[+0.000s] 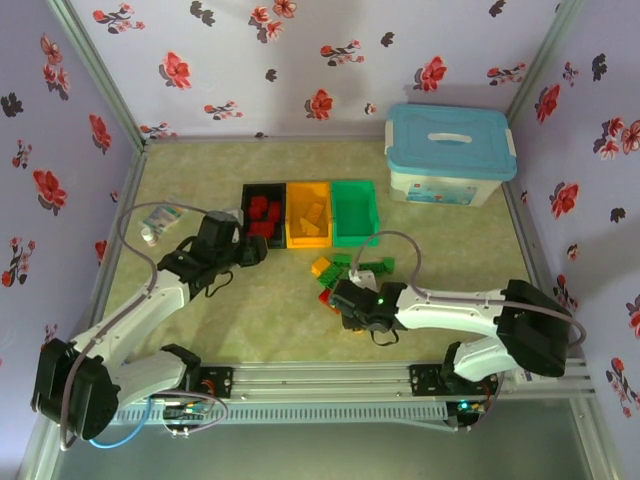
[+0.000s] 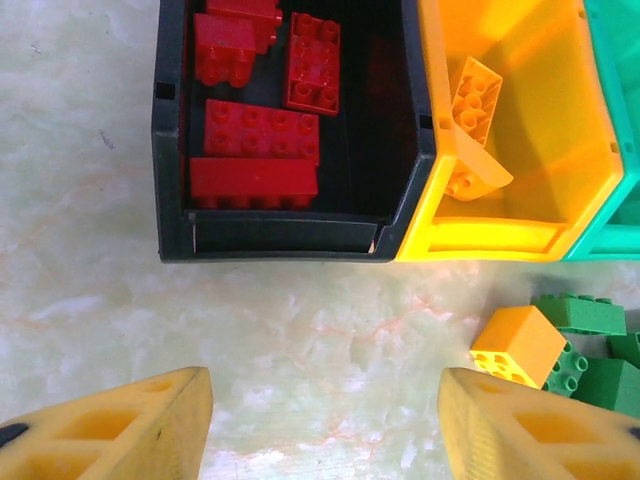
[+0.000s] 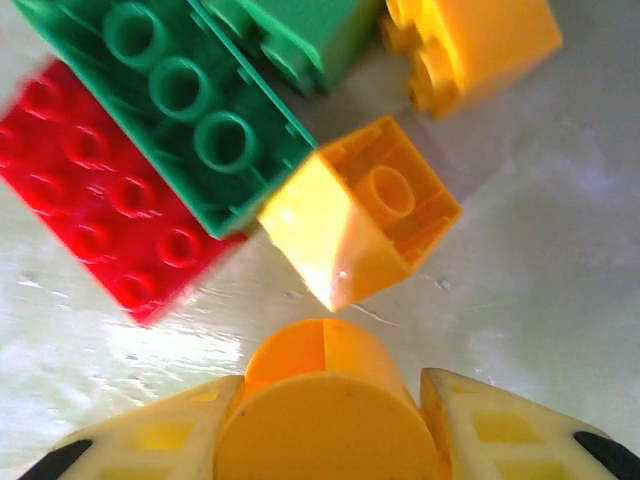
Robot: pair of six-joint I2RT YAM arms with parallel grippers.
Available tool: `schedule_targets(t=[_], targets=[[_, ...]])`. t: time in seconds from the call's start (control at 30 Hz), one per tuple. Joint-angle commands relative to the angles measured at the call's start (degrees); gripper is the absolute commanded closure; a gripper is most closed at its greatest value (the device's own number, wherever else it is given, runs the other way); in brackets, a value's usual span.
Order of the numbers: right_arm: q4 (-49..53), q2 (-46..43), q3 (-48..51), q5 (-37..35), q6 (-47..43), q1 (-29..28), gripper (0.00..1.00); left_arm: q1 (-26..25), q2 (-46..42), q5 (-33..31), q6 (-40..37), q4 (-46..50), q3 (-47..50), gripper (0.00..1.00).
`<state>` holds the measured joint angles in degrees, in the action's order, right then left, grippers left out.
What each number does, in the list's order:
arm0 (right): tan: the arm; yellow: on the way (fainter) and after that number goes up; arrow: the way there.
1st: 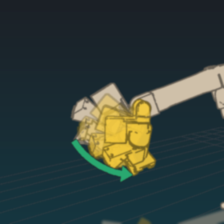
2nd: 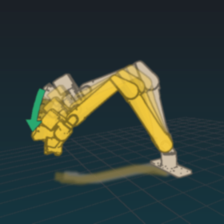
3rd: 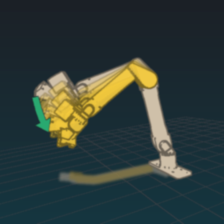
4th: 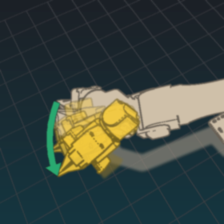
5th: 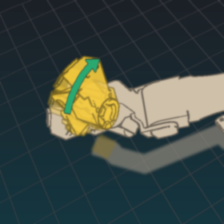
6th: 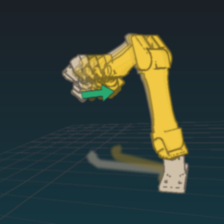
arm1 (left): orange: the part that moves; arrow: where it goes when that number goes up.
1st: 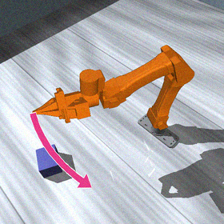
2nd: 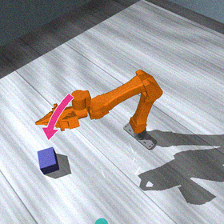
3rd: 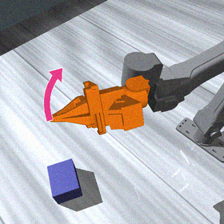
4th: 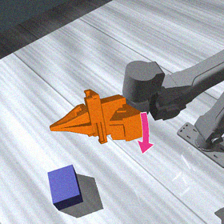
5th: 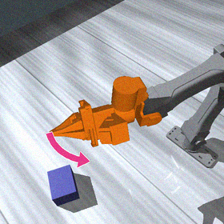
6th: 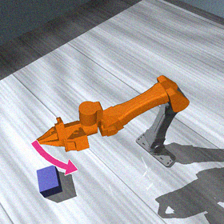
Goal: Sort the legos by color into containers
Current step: Pick up the lego from the bottom-center of the table, then place the lego in the container.
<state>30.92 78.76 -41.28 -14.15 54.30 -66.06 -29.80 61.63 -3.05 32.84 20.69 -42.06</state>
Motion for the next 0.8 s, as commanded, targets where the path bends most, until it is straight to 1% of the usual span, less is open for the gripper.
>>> schedule_targets(t=[0.0,0.13,0.27,0.4,0.47,0.53,0.57,0.67,0.77], targets=[[4.8,-1.0,-5.5,-4.6,-2.4,-0.5,0.68,-0.9,-2.7,-1.3,0.9,1.0,1.9,0.39],[8.5,0.2,-13.5,-10.0,-6.6,0.1,0.66,-2.7,-5.0,-1.4,1.8,-0.2,4.5,0.39],[9.4,3.9,-22.2,-10.2,-12.6,3.8,0.65,-4.7,-6.6,-1.9,3.2,-0.1,6.7,0.39],[8.3,9.2,-30.3,-7.5,-19.3,8.9,0.63,-7.4,-8.3,-3.1,4.6,-0.2,8.9,0.39],[9.1,13.6,-35.9,-5.4,-22.4,11.5,0.62,-9.3,-9.0,-4.2,5.0,-1.2,10.4,0.39],[9.8,17.7,-40.9,-5.4,-25.0,13.1,0.61,-10.8,-9.4,-5.0,5.6,-1.8,11.7,0.39],[10.2,20.4,-43.9,-3.4,-26.3,14.2,0.61,-11.7,-9.7,-5.4,5.8,-1.9,12.2,0.39],[12.0,26.9,-51.2,-0.7,-28.7,17.1,0.61,-13.7,-10.8,-6.6,6.5,-2.0,13.2,0.39],[14.2,32.2,-57.9,-0.1,-30.8,19.1,0.61,-14.8,-12.2,-7.3,6.9,-1.9,14.0,0.39]])
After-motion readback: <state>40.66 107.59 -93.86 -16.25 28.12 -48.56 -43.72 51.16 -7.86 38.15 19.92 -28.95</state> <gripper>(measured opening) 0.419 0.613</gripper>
